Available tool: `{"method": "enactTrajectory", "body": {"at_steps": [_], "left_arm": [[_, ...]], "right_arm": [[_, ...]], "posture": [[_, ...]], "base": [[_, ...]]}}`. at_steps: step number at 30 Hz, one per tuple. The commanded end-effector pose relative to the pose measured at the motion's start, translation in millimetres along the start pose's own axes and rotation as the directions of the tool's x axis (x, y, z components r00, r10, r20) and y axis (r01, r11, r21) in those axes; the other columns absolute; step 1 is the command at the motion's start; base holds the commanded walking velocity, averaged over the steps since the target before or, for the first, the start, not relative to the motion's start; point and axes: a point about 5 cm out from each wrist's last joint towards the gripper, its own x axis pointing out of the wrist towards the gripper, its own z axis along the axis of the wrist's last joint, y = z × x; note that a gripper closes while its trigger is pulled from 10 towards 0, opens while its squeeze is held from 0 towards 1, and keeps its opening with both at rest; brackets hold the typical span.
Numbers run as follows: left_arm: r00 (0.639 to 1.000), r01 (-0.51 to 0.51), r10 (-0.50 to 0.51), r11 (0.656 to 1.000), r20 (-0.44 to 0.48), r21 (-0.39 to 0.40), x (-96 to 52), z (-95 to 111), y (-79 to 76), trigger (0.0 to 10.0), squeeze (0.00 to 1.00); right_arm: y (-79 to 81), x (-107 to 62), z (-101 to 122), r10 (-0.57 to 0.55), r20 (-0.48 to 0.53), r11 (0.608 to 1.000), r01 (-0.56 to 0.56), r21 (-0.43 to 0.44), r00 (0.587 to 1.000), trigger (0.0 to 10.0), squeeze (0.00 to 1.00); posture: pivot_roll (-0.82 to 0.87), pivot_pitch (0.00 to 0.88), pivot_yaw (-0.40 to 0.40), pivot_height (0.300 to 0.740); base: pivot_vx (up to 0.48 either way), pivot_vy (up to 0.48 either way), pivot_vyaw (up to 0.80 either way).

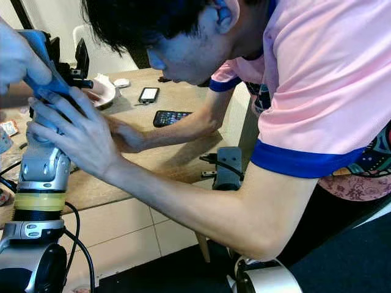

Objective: Restocking fridge

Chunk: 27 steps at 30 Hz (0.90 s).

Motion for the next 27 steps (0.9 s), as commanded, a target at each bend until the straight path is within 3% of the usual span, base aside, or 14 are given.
{"method": "enactTrajectory", "body": {"at_steps": [1,27], "left_arm": [[1.0,0.01,-0.01,1.0,-0.006,0.012,-0.1,-0.3,-0.9,10.0,0.0],[1.0,0.009,-0.009,1.0,-0.005,0.013,-0.1,-0.1,0.1,10.0,0.0]], "right_arm": [[0.7,1.3,1.9,-0.002,0.002,1.0,0.002,0.003,1.0,10.0,0.0],[1.4,0.9,0.1,0.002,-0.007,1.0,-0.002,0.0,1.0,10.0,0.0]], "posture": [[0.06,0.0,0.044,0.74],[0.06,0.0,0.042,0.74]], "base": [[0.0,0.0,0.0],[0.0,0.0,0.0]]}}
